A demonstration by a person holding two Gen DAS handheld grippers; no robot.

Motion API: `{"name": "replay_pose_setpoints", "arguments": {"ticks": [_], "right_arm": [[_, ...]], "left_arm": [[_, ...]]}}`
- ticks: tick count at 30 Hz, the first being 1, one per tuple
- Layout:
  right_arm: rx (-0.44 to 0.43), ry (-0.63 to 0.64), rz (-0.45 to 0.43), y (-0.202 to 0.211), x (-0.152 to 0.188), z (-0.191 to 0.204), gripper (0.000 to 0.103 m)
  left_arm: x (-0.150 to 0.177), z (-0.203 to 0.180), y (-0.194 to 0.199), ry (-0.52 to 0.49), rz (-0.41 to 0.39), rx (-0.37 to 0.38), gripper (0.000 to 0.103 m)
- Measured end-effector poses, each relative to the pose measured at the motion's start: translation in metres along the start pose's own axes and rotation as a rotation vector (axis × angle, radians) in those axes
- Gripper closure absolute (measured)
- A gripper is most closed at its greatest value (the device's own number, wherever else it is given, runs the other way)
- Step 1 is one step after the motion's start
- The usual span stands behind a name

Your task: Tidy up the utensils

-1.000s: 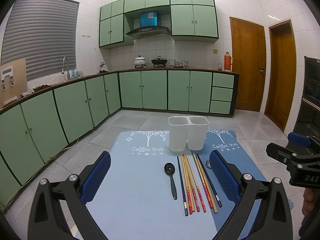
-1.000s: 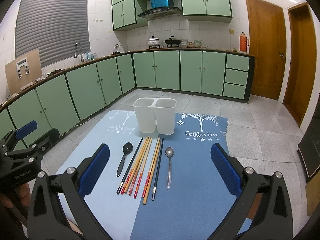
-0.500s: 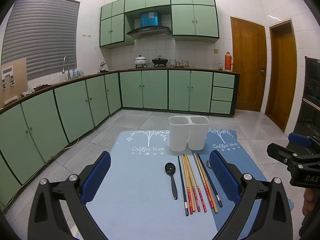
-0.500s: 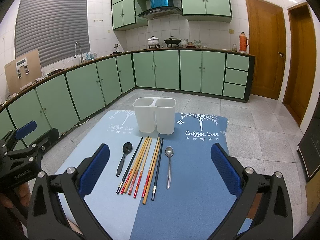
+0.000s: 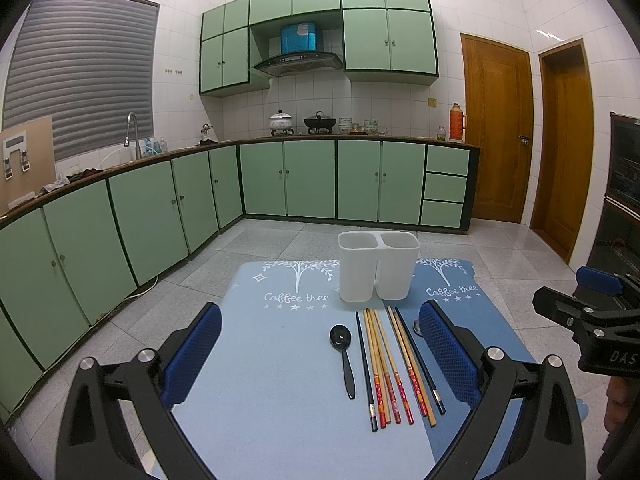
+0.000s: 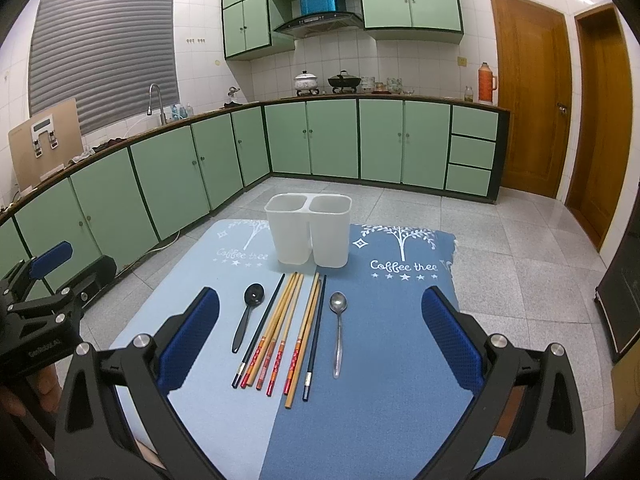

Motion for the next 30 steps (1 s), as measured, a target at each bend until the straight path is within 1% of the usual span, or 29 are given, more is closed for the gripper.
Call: {"name": "replay_pose_setpoints", "arguments": {"ticks": [12, 17, 19, 22, 24, 30], "right_arm": [[0.004, -0.002, 0.015, -0.010, 0.008, -0.006, 0.005], [0.014, -0.003, 0.028, -0.017, 0.007, -0.009, 0.005], [0.020, -0.005, 0.044, -0.027, 0.010, -0.012, 0.005], [0.041, -0.006, 0.077, -0.045, 0.012, -0.019, 0.005], [0.065, -0.005, 0.114, -0.065, 0.014, -0.026, 0.005], [0.081, -0.021, 0.224, -0.125, 0.021, -0.043, 0.007]], "left_arm": [[0.002, 0.005, 0.000, 0.003, 0.010, 0.002, 0.006], [0.003, 0.010, -0.011, 0.003, 0.026, -0.001, 0.006], [0.006, 0.012, -0.018, 0.001, 0.042, -0.006, 0.006], [0.012, 0.018, -0.035, -0.002, 0.079, -0.020, 0.006], [0.016, 0.023, -0.049, -0.001, 0.109, -0.029, 0.006], [0.030, 0.032, -0.110, 0.008, 0.223, -0.022, 0.006]]}}
Point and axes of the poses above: each gripper's, at about its wrist camera, not at the fingertips, and y roughly against the way its jaws point, z to its left, x to its underside, the point moved 4 cm from there along -y, roughly the way its jaws point, and after that the axes turned 10 degrees about -y, right-handed, at the moved point
